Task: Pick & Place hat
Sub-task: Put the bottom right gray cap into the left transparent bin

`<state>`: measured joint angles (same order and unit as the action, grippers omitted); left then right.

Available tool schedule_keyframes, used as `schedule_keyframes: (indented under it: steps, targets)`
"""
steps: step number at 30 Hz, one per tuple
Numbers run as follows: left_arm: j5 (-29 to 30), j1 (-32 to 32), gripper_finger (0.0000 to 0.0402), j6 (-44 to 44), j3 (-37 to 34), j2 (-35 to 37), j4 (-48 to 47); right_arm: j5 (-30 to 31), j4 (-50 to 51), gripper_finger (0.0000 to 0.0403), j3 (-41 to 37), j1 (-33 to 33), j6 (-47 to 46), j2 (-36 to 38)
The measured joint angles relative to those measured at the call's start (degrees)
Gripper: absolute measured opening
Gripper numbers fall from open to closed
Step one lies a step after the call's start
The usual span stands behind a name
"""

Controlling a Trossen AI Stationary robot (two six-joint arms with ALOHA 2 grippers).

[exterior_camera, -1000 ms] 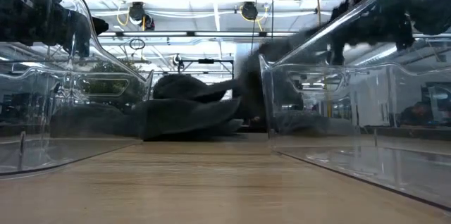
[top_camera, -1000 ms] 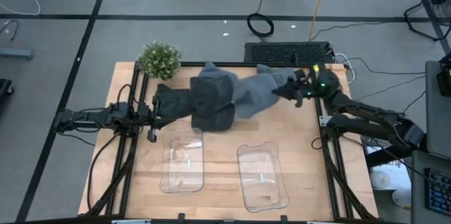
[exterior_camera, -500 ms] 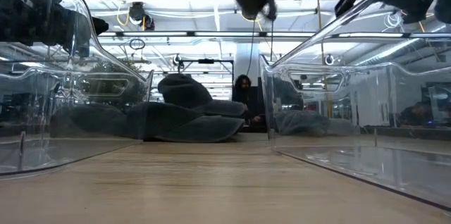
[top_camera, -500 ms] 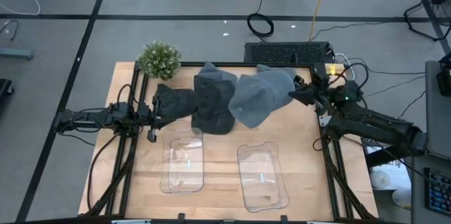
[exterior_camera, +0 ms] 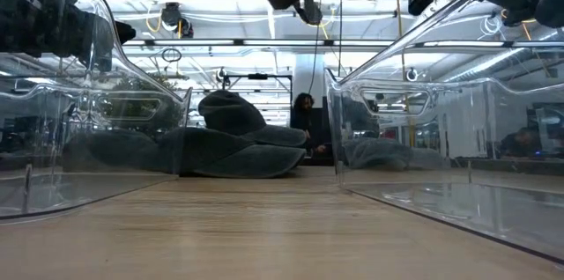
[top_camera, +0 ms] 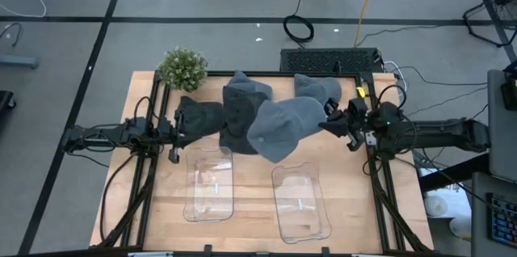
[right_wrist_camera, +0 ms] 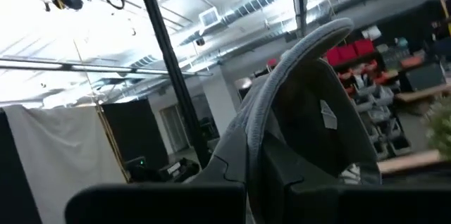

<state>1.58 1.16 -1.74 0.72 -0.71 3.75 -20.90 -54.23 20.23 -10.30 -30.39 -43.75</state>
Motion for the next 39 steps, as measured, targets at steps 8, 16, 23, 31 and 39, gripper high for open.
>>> schedule_keyframes:
  steps: [8, 16, 23, 31, 39]
  targets:
    - [-0.02, -0.01, 0.0058, -4.95, -0.01, 0.00, 9.32, 3.23, -10.49, 0.0000, 0.00, 4.41, 4.53, -5.97]
    - [4.55, 0.03, 0.0058, -16.03, 0.01, -0.04, 15.25, 4.37, -10.80, 0.0000, 0.02, 8.38, 10.93, -8.65]
    - [17.24, 0.03, 0.0058, -45.63, 0.01, -3.89, 12.46, 4.43, -11.16, 0.0000, 0.02, 13.23, 15.64, -9.08]
    - [13.12, 5.09, 0.0111, -44.08, 0.69, -23.50, 36.37, 7.28, -14.92, 0.0000, 0.02, 16.42, 23.86, -11.05]
    - [13.74, 8.51, 0.0230, -39.57, 18.07, -51.52, 40.48, 17.21, -20.62, 0.0000, 0.83, 16.31, 31.29, -16.72]
